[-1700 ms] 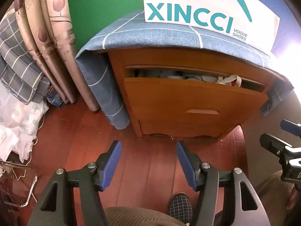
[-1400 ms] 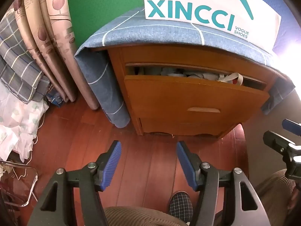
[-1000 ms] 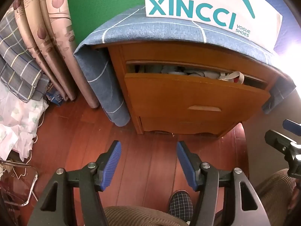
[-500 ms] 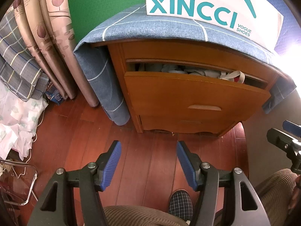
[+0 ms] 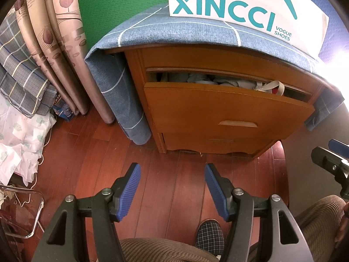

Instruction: Take underwear out of drawer

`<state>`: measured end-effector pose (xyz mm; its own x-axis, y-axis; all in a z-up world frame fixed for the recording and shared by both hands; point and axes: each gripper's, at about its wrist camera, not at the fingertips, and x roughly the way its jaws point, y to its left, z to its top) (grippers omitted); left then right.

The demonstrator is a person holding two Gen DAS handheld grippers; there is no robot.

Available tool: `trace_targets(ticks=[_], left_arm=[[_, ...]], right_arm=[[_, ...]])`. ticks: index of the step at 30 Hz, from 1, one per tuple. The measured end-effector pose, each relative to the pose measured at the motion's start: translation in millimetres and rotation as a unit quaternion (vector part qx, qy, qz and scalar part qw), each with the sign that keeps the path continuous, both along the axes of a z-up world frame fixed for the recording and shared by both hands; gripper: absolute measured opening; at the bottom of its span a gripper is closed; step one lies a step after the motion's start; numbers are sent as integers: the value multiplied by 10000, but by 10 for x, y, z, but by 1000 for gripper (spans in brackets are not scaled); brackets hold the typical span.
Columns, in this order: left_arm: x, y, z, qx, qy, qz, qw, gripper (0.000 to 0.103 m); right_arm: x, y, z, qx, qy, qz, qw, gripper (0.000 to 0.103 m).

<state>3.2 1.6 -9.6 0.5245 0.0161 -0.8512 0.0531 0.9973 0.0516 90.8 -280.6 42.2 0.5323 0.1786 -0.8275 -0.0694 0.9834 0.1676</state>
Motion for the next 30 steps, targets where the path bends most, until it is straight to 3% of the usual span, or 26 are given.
trace_targets(ticks=[30], left_arm=[[42, 51, -26, 30, 70, 11, 10000, 63]], right_arm=[[3, -71, -4, 221, 9, -71, 9997, 102]])
